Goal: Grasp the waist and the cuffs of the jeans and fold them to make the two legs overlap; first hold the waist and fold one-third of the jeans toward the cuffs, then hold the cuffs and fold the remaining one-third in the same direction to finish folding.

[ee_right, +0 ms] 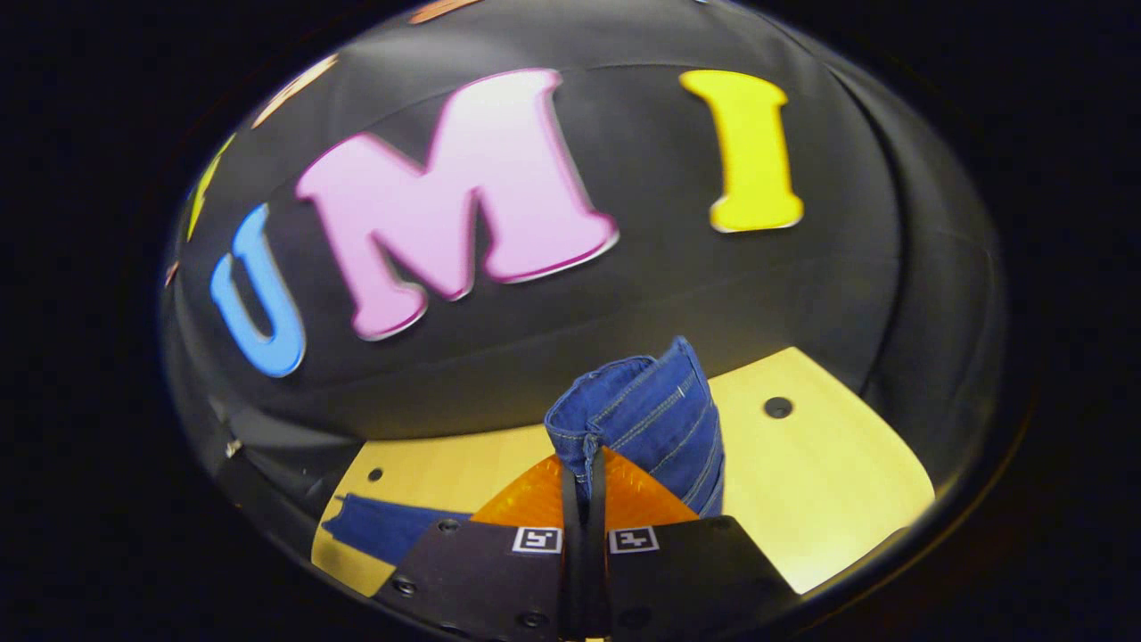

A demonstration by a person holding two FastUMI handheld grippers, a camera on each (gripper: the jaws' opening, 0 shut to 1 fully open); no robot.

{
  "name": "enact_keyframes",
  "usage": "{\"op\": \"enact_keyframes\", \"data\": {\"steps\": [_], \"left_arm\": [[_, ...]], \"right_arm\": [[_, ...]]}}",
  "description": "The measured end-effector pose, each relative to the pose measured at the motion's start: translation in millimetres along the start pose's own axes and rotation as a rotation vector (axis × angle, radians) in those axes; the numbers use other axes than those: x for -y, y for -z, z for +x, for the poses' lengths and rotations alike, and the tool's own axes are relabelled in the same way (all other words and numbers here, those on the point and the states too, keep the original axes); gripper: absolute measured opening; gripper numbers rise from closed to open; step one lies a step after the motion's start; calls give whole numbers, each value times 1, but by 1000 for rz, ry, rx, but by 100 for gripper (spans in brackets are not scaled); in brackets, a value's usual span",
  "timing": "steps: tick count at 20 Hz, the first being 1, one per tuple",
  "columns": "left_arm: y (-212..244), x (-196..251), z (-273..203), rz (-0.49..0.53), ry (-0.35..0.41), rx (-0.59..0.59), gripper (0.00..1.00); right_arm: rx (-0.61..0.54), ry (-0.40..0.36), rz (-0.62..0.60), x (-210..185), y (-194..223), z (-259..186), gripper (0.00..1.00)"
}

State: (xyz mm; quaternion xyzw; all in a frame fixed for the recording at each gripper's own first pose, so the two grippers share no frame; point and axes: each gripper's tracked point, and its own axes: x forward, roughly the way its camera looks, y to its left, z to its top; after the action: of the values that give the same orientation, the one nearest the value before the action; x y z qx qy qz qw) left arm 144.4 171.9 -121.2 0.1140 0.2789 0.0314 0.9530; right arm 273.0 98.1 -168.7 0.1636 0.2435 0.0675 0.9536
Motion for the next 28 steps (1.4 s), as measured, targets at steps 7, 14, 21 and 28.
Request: {"op": "enact_keyframes", "data": {"steps": [7, 14, 21, 28], "left_arm": [[49, -11, -2, -74, 12, -90, 98], [80, -9, 5, -144, 35, -155, 99], [63, -47, 84, -289, 25, -311, 99], [74, -82, 195, -423, -60, -654, 96]], "right_arm": [[-304, -115, -300, -82, 187, 40, 4], [-417, -136, -282, -76, 215, 43, 22], [-328, -300, -229, -83, 125, -17, 95], [-318, -240, -238, 22, 106, -87, 95]]}}
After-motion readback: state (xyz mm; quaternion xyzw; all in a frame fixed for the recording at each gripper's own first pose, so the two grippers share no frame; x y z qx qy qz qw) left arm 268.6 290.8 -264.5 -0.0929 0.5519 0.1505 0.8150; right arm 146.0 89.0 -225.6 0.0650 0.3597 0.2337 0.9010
